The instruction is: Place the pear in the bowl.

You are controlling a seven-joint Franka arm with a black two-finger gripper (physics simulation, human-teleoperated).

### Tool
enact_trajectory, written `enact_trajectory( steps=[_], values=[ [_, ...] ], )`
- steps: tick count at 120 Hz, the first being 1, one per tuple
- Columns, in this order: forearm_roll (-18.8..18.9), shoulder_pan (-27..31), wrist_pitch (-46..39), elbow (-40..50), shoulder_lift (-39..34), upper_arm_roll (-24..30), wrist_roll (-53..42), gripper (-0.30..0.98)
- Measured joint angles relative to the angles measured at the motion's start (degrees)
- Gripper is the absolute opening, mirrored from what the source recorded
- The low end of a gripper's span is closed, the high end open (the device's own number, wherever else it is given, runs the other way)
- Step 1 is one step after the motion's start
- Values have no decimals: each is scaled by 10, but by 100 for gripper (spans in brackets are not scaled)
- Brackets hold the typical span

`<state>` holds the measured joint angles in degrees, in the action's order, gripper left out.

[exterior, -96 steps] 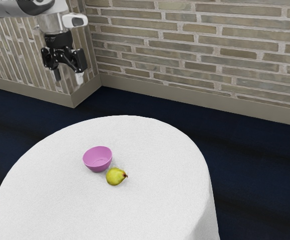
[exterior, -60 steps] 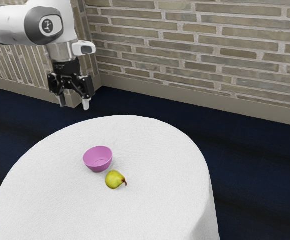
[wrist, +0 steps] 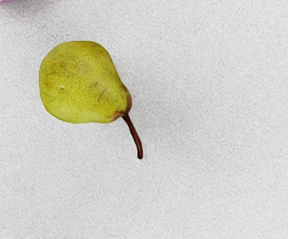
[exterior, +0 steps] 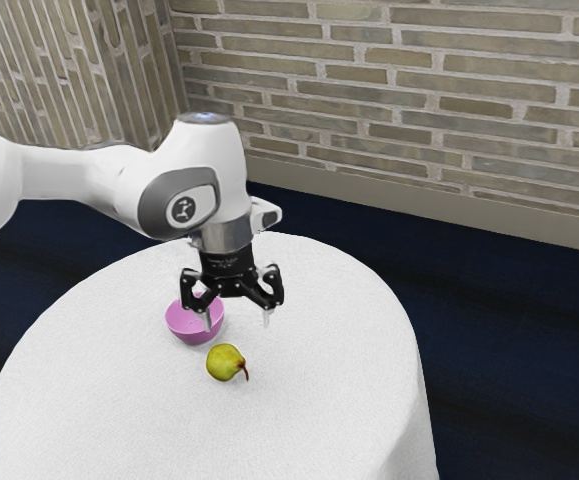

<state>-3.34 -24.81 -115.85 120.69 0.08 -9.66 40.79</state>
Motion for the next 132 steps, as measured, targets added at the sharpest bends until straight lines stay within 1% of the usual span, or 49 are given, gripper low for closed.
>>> enact_trajectory(
  steps=[12,18,23,33,38,57,94,132],
  values=[
    [0,-25,-36,12,19,0,74,66],
    [-1,-27,-53,16,32,0,110,66],
    [-1,-14,-67,20,41,0,138,66],
    [-1,35,-95,24,54,-1,188,66],
    [-1,51,-109,25,61,-1,210,66],
    [-1,53,-157,57,76,-1,282,66],
    [-4,56,-216,64,112,-1,379,66],
    [-9,57,-237,64,134,-1,439,66]
  ],
)
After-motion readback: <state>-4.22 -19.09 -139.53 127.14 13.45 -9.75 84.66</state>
